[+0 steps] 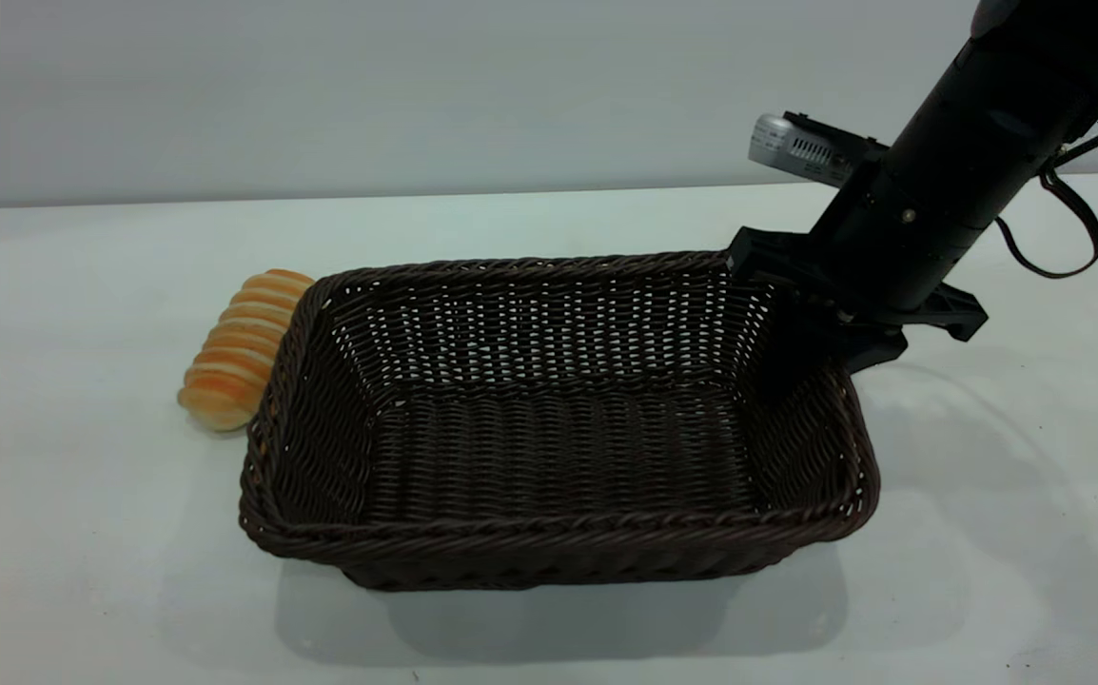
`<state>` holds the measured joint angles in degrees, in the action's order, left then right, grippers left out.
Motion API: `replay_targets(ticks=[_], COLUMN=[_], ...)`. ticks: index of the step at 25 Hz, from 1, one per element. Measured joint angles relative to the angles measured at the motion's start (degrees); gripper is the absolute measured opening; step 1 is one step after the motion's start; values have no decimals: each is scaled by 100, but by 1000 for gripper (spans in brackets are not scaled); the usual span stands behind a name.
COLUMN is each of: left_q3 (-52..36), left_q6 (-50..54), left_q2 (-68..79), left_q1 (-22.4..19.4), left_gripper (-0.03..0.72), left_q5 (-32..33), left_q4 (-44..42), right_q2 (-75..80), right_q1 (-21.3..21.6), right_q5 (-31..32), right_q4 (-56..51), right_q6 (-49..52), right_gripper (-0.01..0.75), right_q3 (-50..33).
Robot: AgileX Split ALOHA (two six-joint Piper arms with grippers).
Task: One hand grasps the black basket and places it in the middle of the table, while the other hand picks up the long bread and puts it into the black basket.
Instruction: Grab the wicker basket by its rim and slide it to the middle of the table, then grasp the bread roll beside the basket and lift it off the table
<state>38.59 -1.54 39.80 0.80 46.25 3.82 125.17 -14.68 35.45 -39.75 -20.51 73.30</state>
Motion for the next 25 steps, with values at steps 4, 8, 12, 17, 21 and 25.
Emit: replay_targets(ticks=[4, 8, 12, 17, 21, 25], left_q3=[0, 0, 0, 0, 0, 6], left_q6=[0, 0, 0, 0, 0, 0], left_q2=[0, 0, 0, 0, 0, 161], left_q1=[0, 0, 0, 0, 0, 0], left_gripper=[514, 514, 514, 514, 514, 514], left_q5=[36, 53, 53, 106, 143, 133], left_q4=[0, 0, 0, -90, -107, -107], right_q2=[0, -107, -374, -725, -1186, -1756], right_q1=[49, 169, 446, 858, 1038, 999], right_q5=[22, 146, 657, 1850, 2643, 3229], right_q4=[0, -5, 26, 398, 1259, 2658], right_q6=[5, 11, 5, -1, 35, 536], right_gripper=[240, 409, 501, 514, 514, 514], right_q3=[0, 7, 138, 623, 928, 968])
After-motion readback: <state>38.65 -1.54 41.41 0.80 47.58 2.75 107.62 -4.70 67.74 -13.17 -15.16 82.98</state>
